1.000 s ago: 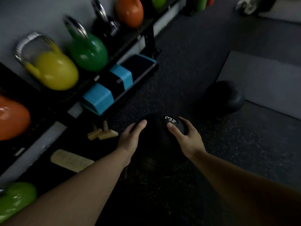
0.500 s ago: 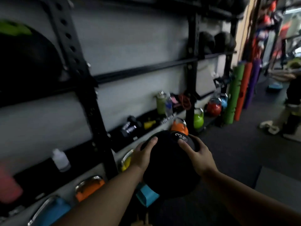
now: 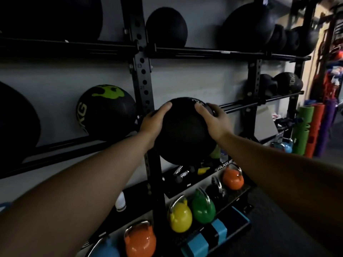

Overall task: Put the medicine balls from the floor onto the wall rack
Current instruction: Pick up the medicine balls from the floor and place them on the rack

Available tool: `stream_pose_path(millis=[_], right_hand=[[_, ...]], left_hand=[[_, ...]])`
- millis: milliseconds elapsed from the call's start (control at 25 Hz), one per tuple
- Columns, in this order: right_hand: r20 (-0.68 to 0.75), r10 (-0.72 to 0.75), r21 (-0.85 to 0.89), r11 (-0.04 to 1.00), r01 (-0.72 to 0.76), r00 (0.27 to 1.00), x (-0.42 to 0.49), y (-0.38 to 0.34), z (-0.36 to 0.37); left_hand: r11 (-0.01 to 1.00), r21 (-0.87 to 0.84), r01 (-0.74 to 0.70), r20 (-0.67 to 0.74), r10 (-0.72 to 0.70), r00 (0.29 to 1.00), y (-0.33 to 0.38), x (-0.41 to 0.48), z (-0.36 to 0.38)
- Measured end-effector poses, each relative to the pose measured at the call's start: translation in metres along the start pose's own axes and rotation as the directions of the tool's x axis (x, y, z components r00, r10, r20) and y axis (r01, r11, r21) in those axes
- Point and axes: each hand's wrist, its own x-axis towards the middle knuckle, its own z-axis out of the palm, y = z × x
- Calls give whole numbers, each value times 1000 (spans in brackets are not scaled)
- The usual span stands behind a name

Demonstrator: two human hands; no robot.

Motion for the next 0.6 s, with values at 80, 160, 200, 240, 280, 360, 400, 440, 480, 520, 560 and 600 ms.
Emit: stream_pose_path(millis=[80, 160, 200, 240, 280, 360, 400, 440, 480, 520, 560, 600], right_hand=[[34, -48, 23, 999, 47, 998, 29, -1, 7], [69, -74, 50, 996, 70, 995, 61, 13, 13], [83, -75, 64, 995, 70, 994, 80, 23, 16], [96, -77, 69, 995, 70, 992, 105, 36, 19], [100, -85, 76, 994, 77, 991, 130, 48, 22], [141, -94, 92, 992, 81, 986, 184, 70, 31], [182, -99, 101, 992, 82, 978, 212, 78, 38], [223, -103, 112, 991, 79, 969, 242, 87, 45], [245, -108, 114, 990, 82, 963, 269, 99, 52], [260, -120, 121, 988, 91, 958, 295, 111, 60], [270, -122, 133, 987, 88, 955, 320, 125, 69], [278, -109, 146, 987, 70, 955, 340, 138, 78]], left_hand=[[1000, -13, -4, -39, 4, 999, 10, 23, 0], [999, 19, -42, -50, 43, 998, 14, 51, 7], [998, 32, -54, -45, 55, 997, 13, 68, 13], [998, 37, -51, -59, 53, 997, 10, 90, 22], [998, 42, -53, -76, 56, 995, 7, 111, 29], [997, 46, -57, -129, 63, 990, -5, 158, 42], [998, 30, -60, -168, 64, 984, -9, 181, 48], [998, 21, -59, -222, 62, 973, -14, 208, 55], [998, 23, -61, -269, 65, 961, -17, 230, 62], [997, 42, -67, -314, 77, 946, -21, 253, 66], [993, 85, -82, -347, 106, 932, -24, 272, 71], [982, 163, -90, -366, 145, 919, -29, 288, 74]])
